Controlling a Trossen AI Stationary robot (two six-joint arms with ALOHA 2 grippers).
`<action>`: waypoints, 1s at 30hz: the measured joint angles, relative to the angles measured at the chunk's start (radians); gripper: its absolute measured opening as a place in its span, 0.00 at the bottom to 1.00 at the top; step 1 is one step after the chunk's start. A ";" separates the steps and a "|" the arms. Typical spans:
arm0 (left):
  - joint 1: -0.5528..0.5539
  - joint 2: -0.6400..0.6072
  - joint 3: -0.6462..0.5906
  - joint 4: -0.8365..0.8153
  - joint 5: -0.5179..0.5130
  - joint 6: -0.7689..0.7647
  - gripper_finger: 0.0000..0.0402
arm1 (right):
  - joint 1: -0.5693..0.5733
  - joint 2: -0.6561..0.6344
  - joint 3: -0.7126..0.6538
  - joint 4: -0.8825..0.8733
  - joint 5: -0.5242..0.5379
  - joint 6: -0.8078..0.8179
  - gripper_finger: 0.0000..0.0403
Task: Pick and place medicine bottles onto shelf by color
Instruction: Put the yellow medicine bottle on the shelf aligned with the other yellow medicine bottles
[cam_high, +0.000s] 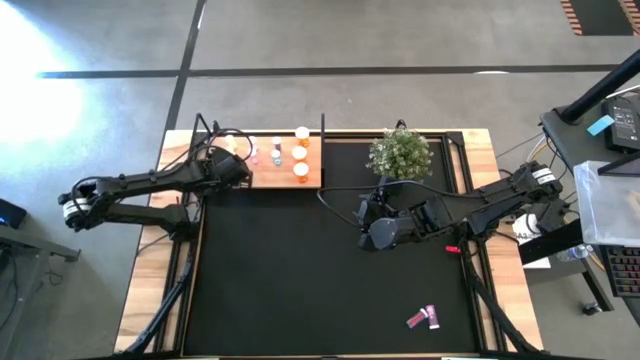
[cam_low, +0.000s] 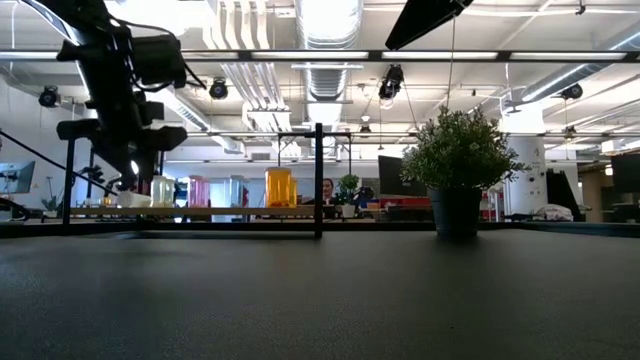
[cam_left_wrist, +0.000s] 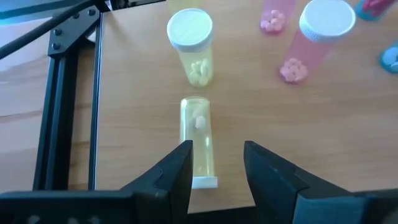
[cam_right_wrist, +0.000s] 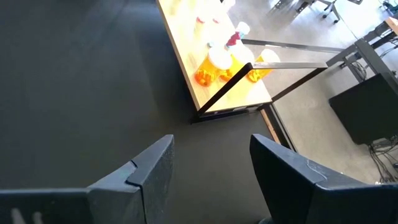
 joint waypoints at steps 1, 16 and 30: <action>0.000 -0.001 0.000 0.000 0.002 0.000 0.31 | 0.000 0.000 0.000 0.000 0.000 0.000 0.50; 0.000 0.027 -0.021 0.009 0.010 -0.078 0.41 | 0.000 0.000 0.000 0.000 0.000 0.000 0.50; -0.001 0.125 -0.050 0.059 0.007 -0.135 0.41 | 0.000 0.000 0.000 0.000 0.000 0.000 0.50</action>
